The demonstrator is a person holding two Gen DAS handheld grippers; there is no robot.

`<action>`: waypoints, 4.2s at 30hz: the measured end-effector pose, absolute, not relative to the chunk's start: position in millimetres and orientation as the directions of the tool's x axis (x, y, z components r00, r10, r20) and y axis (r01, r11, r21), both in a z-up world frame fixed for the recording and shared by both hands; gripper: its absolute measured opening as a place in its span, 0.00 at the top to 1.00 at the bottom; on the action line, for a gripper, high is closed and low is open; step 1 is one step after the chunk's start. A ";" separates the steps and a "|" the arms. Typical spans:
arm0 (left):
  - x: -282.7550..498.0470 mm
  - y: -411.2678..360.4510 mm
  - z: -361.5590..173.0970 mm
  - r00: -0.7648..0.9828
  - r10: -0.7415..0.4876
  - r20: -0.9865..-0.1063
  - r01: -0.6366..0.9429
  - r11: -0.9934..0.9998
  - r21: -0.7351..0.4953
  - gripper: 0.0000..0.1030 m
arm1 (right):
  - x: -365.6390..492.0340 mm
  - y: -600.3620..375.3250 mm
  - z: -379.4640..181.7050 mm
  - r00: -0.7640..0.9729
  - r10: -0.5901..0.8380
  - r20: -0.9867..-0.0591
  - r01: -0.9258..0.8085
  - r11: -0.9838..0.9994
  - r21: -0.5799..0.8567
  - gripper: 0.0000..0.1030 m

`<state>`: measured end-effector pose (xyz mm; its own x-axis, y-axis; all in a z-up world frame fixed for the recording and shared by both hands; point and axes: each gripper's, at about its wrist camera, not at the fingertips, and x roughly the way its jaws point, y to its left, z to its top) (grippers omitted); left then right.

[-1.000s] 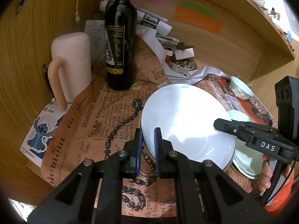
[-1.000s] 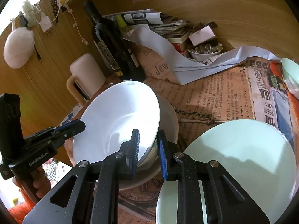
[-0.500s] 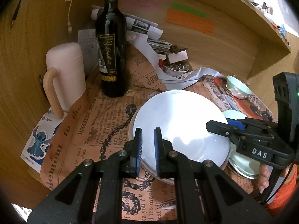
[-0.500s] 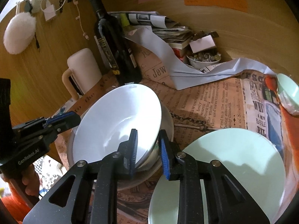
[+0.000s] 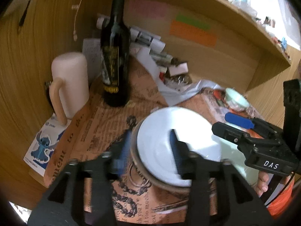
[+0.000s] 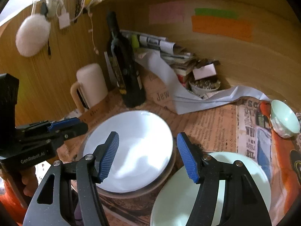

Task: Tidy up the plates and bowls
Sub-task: 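Lower the spotted white bowl into the beige bowl and open both grippers, then move both grippers to the mint green bowl, then close both grippers on the mint green bowl's rim, then lift the mint green bowl with both grippers and carry it over the nested bowls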

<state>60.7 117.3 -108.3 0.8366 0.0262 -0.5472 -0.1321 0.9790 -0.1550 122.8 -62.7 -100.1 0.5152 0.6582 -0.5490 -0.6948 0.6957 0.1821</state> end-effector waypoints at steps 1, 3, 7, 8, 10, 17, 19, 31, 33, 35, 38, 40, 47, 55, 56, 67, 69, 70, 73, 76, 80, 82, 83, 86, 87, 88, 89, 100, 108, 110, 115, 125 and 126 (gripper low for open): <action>59.3 114.6 -103.9 0.847 0.031 -0.530 -0.131 0.980 -0.152 0.46 | 124.8 -68.0 -97.3 0.521 0.658 -0.544 -0.690 0.699 0.187 0.40; 58.5 108.6 -95.2 0.863 0.036 -0.504 -0.121 0.983 -0.137 0.40 | 126.4 -76.3 -93.4 0.544 0.649 -0.532 -0.676 0.715 0.181 0.36; 61.3 94.9 -79.1 0.888 0.037 -0.458 -0.099 0.989 -0.111 0.26 | 133.9 -105.1 -86.5 0.620 0.600 -0.506 -0.621 0.769 0.151 0.29; 62.7 90.4 -75.3 0.895 0.037 -0.445 -0.093 0.990 -0.105 0.19 | 137.9 -115.2 -85.2 0.642 0.579 -0.503 -0.599 0.788 0.141 0.29; 65.4 84.8 -70.0 0.903 0.039 -0.428 -0.088 0.991 -0.096 0.11 | 145.5 -131.8 -84.6 0.675 0.542 -0.500 -0.560 0.818 0.131 0.29; 90.7 68.2 -63.9 0.898 0.012 -0.439 -0.066 0.992 -0.108 0.04 | 179.0 -204.9 -87.4 0.764 0.385 -0.518 -0.380 0.917 0.121 0.28; 101.0 62.6 -63.8 0.890 -0.004 -0.456 -0.052 0.992 -0.111 0.04 | 189.4 -223.6 -88.7 0.784 0.335 -0.522 -0.324 0.939 0.116 0.28; 168.2 16.9 -59.2 0.843 -0.064 -0.535 0.028 0.997 -0.075 0.04 | 273.6 -290.2 -103.1 0.794 0.184 -0.579 -0.109 0.981 0.162 0.29; 180.9 10.7 -61.1 0.825 -0.078 -0.560 0.041 0.996 -0.080 0.04 | 289.0 -295.9 -108.6 0.789 0.173 -0.590 -0.076 0.980 0.185 0.35; 192.9 6.1 -64.7 0.809 -0.083 -0.582 0.041 0.996 -0.084 0.04 | 303.2 -296.5 -114.1 0.778 0.150 -0.610 -0.054 0.984 0.172 0.45; 209.5 0.9 -71.1 0.783 -0.085 -0.616 0.040 0.995 -0.087 0.04 | 324.4 -297.2 -125.7 0.746 0.140 -0.651 -0.041 0.985 0.165 0.53; 218.8 -1.5 -75.4 0.767 -0.084 -0.636 0.038 0.996 -0.086 0.04 | 337.3 -298.5 -134.2 0.718 0.149 -0.680 -0.040 0.984 0.174 0.59; 248.4 -5.7 -97.5 0.691 -0.105 -0.715 0.039 0.993 -0.108 0.04 | 370.8 -306.6 -158.5 0.660 0.151 -0.736 0.002 0.979 0.203 0.78; 267.0 -14.9 -108.8 0.644 -0.108 -0.757 0.052 0.994 -0.097 0.04 | 362.8 -286.6 -157.8 0.656 0.121 -0.745 -0.057 0.992 0.111 0.88; 267.1 -15.9 -109.0 0.645 -0.107 -0.756 0.054 0.994 -0.095 0.04 | 358.6 -287.6 -154.3 0.664 0.128 -0.737 -0.061 0.991 0.118 0.88; 274.6 -29.7 -99.3 0.652 -0.121 -0.748 0.080 0.993 -0.090 0.04 | 360.7 -316.9 -142.7 0.648 0.189 -0.738 -0.022 0.973 0.230 0.77; 276.3 -33.8 -96.8 0.650 -0.127 -0.749 0.089 0.992 -0.091 0.04 | 369.3 -320.3 -149.5 0.631 0.224 -0.743 -0.022 0.962 0.272 0.77; 276.8 -36.4 -95.6 0.650 -0.128 -0.749 0.093 0.992 -0.089 0.04 | 370.5 -322.6 -150.7 0.627 0.237 -0.742 -0.020 0.957 0.289 0.78; 277.3 -44.0 -93.1 0.659 -0.119 -0.743 0.105 0.992 -0.065 0.04 | 368.4 -328.5 -147.1 0.636 0.248 -0.731 -0.015 0.951 0.310 0.78; 277.6 -49.4 -92.7 0.663 -0.118 -0.739 0.115 0.992 -0.056 0.04 | 361.5 -331.5 -140.2 0.668 0.195 -0.718 0.003 0.964 0.265 0.77; 280.0 -55.7 -94.3 0.658 -0.129 -0.742 0.127 0.990 -0.059 0.04 | 363.0 -336.9 -142.3 0.661 0.176 -0.729 0.010 0.970 0.243 0.77; 282.2 -59.8 -95.7 0.653 -0.130 -0.746 0.132 0.990 -0.057 0.04 | 367.0 -339.7 -150.0 0.641 0.196 -0.742 0.014 0.964 0.267 0.77; 283.7 -61.5 -96.2 0.651 -0.128 -0.748 0.134 0.990 -0.053 0.04 | 370.7 -340.3 -153.6 0.633 0.204 -0.747 0.013 0.961 0.274 0.77; 288.8 -67.2 -97.3 0.650 -0.114 -0.752 0.136 0.990 -0.033 0.04 | 378.6 -343.9 -164.9 0.598 0.246 -0.763 0.013 0.948 0.317 0.83; 290.1 -68.7 -97.4 0.649 -0.111 -0.752 0.136 0.990 -0.029 0.04 | 380.8 -344.6 -168.2 0.588 0.257 -0.767 0.012 0.945 0.326 0.87; 291.5 -69.7 -97.7 0.648 -0.109 -0.754 0.137 0.990 -0.026 0.04 | 381.6 -344.9 -169.5 0.585 0.251 -0.771 0.017 0.947 0.321 0.89; 293.7 -70.7 -97.9 0.646 -0.108 -0.756 0.136 0.990 -0.025 0.04 | 380.7 -344.4 -169.1 0.590 0.244 -0.770 0.013 0.950 0.312 0.89; 330.8 -79.2 -113.9 0.600 -0.086 -0.795 0.094 0.995 -0.036 0.04 | 346.7 -309.5 -162.6 0.535 0.354 -0.767 -0.222 0.935 0.277 0.88; 355.9 -87.1 -134.7 0.564 -0.018 -0.826 0.084 0.996 0.035 0.28 | 335.9 -274.6 -174.8 0.483 0.454 -0.749 -0.340 0.885 0.317 0.88; 360.0 -89.1 -140.6 0.546 -0.017 -0.837 0.090 0.995 0.038 0.33 | 336.2 -277.4 -175.8 0.484 0.453 -0.749 -0.342 0.885 0.315 0.88; 370.2 -91.7 -158.0 0.474 -0.057 -0.879 0.127 0.992 0.004 0.67 | 335.0 -276.3 -177.9 0.472 0.478 -0.741 -0.335 0.875 0.350 0.88; 362.8 -93.2 -158.1 0.425 -0.118 -0.898 0.145 0.988 -0.061 0.89 | 324.5 -272.7 -166.8 0.493 0.482 -0.725 -0.335 0.874 0.352 0.88; 357.7 -93.3 -153.9 0.438 -0.118 -0.891 0.149 0.987 -0.058 0.89 | 323.1 -272.4 -164.7 0.497 0.482 -0.722 -0.337 0.874 0.351 0.88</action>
